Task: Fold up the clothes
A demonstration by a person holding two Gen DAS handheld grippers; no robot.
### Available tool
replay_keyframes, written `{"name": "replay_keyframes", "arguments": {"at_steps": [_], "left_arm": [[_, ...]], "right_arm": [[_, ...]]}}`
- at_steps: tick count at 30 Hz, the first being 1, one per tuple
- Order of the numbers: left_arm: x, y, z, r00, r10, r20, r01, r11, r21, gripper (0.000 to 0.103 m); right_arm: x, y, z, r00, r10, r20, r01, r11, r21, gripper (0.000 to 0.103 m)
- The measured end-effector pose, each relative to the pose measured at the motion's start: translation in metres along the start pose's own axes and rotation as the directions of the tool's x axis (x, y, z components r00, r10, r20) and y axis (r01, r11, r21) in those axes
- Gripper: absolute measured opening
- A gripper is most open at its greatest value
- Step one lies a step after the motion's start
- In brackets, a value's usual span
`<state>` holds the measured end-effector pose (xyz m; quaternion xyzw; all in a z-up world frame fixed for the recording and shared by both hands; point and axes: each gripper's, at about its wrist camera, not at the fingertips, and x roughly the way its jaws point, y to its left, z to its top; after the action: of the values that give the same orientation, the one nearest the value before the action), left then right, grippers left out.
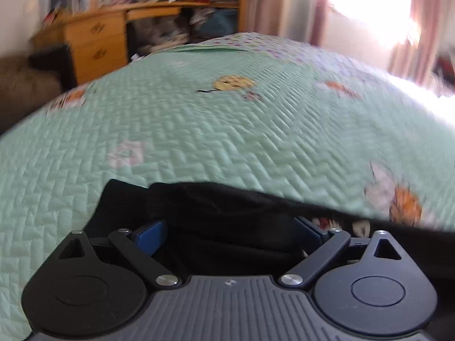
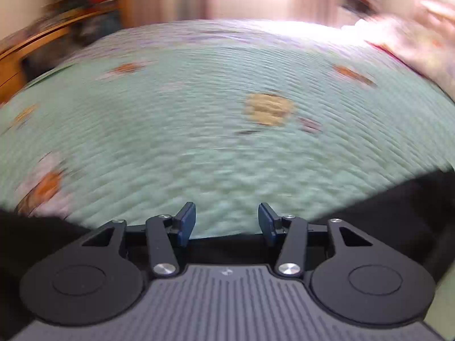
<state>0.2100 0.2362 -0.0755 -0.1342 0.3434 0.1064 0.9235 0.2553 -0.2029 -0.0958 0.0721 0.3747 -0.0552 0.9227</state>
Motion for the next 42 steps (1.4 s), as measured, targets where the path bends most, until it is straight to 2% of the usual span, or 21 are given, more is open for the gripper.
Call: {"name": "replay_keyframes", "arguments": {"at_steps": [2,5,7,9,11,14,15,16,17,18,19,20,21,22,24,27,29,32,35,37,42], "left_arm": [[-0.016,0.014,0.002,1.0,-0.026,0.013,0.027,0.996,-0.086,0.085],[-0.057,0.005,-0.013,0.991,-0.093,0.092,0.098,0.994,-0.045,0.093],[-0.077,-0.004,-0.024,0.975,-0.181,0.129,0.182,0.983,0.003,0.099],[-0.078,-0.02,-0.024,0.973,-0.19,0.129,0.18,0.98,0.091,0.101],[-0.048,-0.039,-0.01,0.989,-0.121,0.085,0.104,0.979,0.175,0.102],[0.018,-0.034,0.014,0.996,0.071,-0.046,-0.061,0.979,0.194,0.086],[0.026,-0.024,0.019,0.991,0.111,-0.069,-0.098,0.981,0.17,0.071],[0.021,-0.013,0.022,0.993,0.096,-0.07,-0.087,0.989,0.121,0.065],[0.006,-0.003,0.021,0.998,0.046,-0.036,-0.043,0.996,0.079,0.068],[-0.01,0.006,0.02,1.0,-0.006,0.005,0.006,0.999,0.039,0.081],[-0.027,0.01,0.015,0.998,-0.018,0.056,0.016,0.999,0.035,0.097],[-0.042,0.01,0.009,0.994,-0.022,0.107,0.016,0.998,0.053,0.1],[-0.049,0.011,0.007,0.993,-0.032,0.114,0.023,0.997,0.078,0.101],[-0.053,0.013,0.005,0.992,-0.043,0.115,0.031,0.994,0.104,0.101],[-0.058,0.017,0.006,0.992,-0.03,0.122,0.012,0.989,0.148,0.101],[-0.054,0.031,0.019,0.989,0.055,0.134,-0.08,0.98,0.184,0.101],[-0.045,0.05,0.035,0.99,0.098,0.103,-0.114,0.98,0.161,0.1],[-0.03,0.081,0.044,0.987,0.152,0.045,-0.156,0.979,0.13,0.097],[-0.022,0.107,0.042,0.982,0.188,-0.007,-0.187,0.977,0.101,0.095],[-0.021,0.115,0.04,0.985,0.173,-0.026,-0.169,0.98,0.101,0.094],[-0.01,0.12,0.04,0.996,0.045,-0.083,-0.041,0.998,0.056,0.094]], "right_arm": [[-0.031,-0.016,-0.005,0.991,0.104,0.089,-0.109,0.993,0.054,0.049],[-0.08,-0.01,-0.028,0.933,0.311,0.182,-0.309,0.95,-0.038,0.055],[-0.092,0.012,-0.042,0.888,0.434,0.15,-0.422,0.9,-0.111,0.059],[-0.082,0.04,-0.049,0.869,0.493,0.044,-0.482,0.863,-0.15,0.059],[-0.045,0.072,-0.045,0.88,0.466,-0.09,-0.475,0.859,-0.193,0.059],[0.002,0.07,-0.013,0.955,0.294,-0.029,-0.295,0.948,-0.118,0.054],[0.017,0.069,-0.003,0.973,0.231,-0.012,-0.231,0.969,-0.087,0.054],[0.016,0.059,0.008,0.988,0.151,0.013,-0.151,0.988,-0.02,0.054],[0.007,0.049,0.013,0.991,0.128,0.037,-0.129,0.991,0.027,0.054],[-0.011,0.038,0.012,0.981,0.177,0.076,-0.179,0.983,0.03,0.054],[-0.03,0.03,0.004,0.969,0.221,0.114,-0.219,0.975,-0.027,0.054],[-0.049,0.023,-0.005,0.952,0.266,0.149,-0.256,0.963,-0.086,0.058],[-0.067,0.016,-0.014,0.934,0.308,0.181,-0.284,0.948,-0.145,0.062],[-0.076,0.003,-0.02,0.936,0.283,0.21,-0.248,0.952,-0.181,0.069],[-0.088,-0.029,-0.029,0.944,0.208,0.255,-0.156,0.965,-0.213,0.071],[-0.083,-0.098,-0.02,0.974,0.041,0.222,-0.015,0.993,-0.118,0.071],[-0.085,-0.139,-0.017,0.976,-0.035,0.215,0.041,0.999,-0.027,0.071],[-0.101,-0.182,-0.028,0.976,-0.016,0.218,-0.012,0.992,0.124,0.071],[-0.108,-0.196,-0.057,0.979,-0.022,0.202,-0.024,0.975,0.22,0.071],[-0.113,-0.201,-0.074,0.979,-0.017,0.202,-0.04,0.961,0.275,0.071],[-0.115,-0.192,-0.107,0.982,0.012,0.186,-0.08,0.93,0.359,0.071]]}}
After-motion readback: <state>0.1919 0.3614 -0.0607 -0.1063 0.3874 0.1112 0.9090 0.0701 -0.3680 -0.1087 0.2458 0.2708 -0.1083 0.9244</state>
